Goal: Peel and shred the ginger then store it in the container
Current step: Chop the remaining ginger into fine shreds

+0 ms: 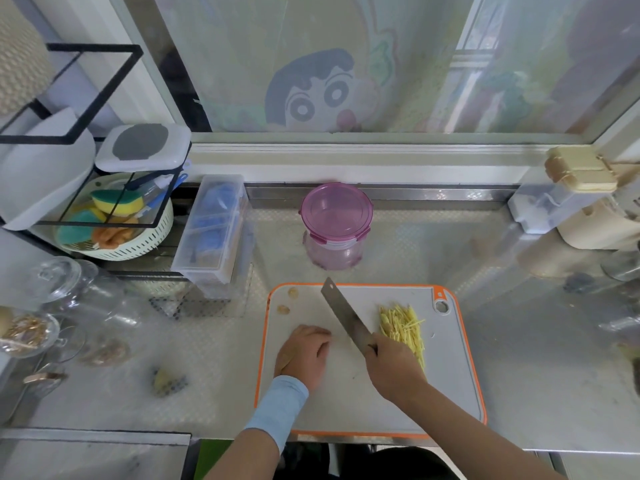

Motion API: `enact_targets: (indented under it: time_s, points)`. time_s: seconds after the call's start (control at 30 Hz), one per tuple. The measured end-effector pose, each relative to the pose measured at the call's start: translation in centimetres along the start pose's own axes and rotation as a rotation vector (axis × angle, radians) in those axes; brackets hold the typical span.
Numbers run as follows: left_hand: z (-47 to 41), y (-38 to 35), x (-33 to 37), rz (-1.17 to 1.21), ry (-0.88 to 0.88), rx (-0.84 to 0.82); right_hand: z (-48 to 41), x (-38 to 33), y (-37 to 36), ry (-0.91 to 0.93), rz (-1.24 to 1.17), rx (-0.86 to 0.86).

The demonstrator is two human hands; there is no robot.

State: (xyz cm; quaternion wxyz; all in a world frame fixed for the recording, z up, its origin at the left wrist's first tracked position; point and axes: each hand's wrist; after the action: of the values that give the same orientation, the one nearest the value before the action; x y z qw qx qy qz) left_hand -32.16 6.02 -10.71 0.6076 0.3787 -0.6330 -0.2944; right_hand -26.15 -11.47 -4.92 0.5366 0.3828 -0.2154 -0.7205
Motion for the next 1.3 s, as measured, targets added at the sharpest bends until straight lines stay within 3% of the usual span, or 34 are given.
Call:
enact_targets:
  time_s: [0.13,0.2,0.33,0.57,0.77,1.03,1.13,1.3]
  points:
    - [0.1,3.3,-2.1,0.131,0.261,0.286,1.5,-1.0,-1.1,-0.045,-0.137,-0.017]
    - [0.0,5.0,-3.0,0.164,0.306,0.325,2.2,-1.9,-2.1,-0.048,-0.178,-0.070]
    - [-0.8,7.0,-5.2,0.131,0.288,0.188,2.5,-1.8,-3.6,-0.110,-0.234,-0.100]
    - [-1.8,7.4,-7.3,0.004,0.095,0.045,2.5,-1.3,-2.6,-0.215,-0.298,0.120]
    - [-2.5,7.3,-7.3,-0.169,0.017,-0.163,2.9,-2.8,-4.3,-0.086,-0.219,0.028]
    - [-1.6,5.8,-5.0,-0.240,-0.126,-0.251,2.6,-2.0,-3.1,-0.201,-0.258,0.101]
    - [0.0,5.7,-4.2,-0.169,-0.178,-0.214,2.5,-2.7,-2.8,-0.163,-0.240,0.090]
    - [0.6,6.9,-7.5,-0.146,0.027,0.011,2.2,-4.0,-3.0,-0.105,-0.146,0.086]
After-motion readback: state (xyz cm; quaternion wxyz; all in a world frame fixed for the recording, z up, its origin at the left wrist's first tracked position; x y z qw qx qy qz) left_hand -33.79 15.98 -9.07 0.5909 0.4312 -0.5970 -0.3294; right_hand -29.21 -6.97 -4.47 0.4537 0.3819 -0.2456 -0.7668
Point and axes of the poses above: each hand's wrist, its own z-axis away from the middle knuckle, its own y-axis out of the back of the hand, x = y × z, and after that the axes turned 13 degrees about -y, right-handed
